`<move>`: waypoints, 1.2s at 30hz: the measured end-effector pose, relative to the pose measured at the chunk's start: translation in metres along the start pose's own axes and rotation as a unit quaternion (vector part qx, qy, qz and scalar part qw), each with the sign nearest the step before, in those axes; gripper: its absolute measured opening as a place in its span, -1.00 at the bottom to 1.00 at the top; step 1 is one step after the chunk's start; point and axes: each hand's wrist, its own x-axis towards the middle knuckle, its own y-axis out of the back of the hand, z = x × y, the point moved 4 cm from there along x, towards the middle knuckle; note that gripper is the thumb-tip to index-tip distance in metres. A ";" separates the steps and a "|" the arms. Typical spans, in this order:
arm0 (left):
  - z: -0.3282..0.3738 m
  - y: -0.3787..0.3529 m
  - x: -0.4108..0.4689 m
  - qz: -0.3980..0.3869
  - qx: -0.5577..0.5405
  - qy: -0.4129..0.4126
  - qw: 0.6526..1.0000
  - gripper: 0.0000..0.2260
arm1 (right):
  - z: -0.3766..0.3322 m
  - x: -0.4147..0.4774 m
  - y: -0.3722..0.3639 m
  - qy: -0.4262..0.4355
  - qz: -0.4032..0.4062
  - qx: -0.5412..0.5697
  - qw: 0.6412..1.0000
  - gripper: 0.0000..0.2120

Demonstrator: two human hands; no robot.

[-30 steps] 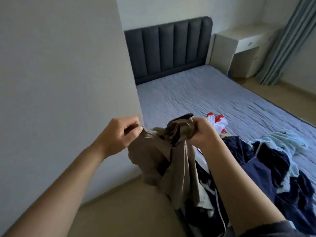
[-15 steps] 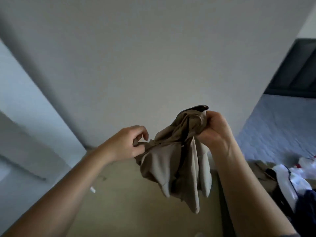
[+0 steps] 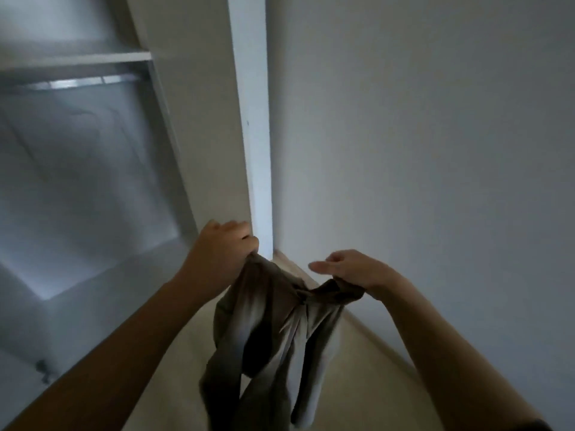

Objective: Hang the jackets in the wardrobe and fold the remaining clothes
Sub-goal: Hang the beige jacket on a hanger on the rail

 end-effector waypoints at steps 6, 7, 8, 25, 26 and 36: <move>-0.100 -0.010 -0.031 -0.019 0.096 0.205 0.974 -0.92 | -0.067 0.108 -0.067 0.008 -0.165 -0.254 0.953 -0.33; -0.114 -0.013 -0.040 -0.031 0.091 0.248 0.964 -0.93 | -0.078 0.121 -0.079 -0.005 -0.201 -0.225 0.954 -0.39; -0.128 -0.017 -0.051 -0.042 0.080 0.291 0.952 -0.94 | -0.091 0.132 -0.090 -0.015 -0.228 -0.187 0.955 -0.49; -0.405 -0.060 -0.182 0.195 -0.647 0.630 0.382 -0.67 | -0.349 0.258 -0.212 0.061 -0.147 0.291 0.943 -0.80; -0.421 -0.059 -0.180 0.207 -0.670 0.627 0.339 -0.73 | -0.359 0.265 -0.215 0.066 -0.139 0.282 0.947 -0.80; -0.520 -0.104 -0.160 0.051 -0.625 0.663 0.410 -0.92 | -0.424 0.357 -0.253 0.039 -0.159 -0.068 0.984 -0.82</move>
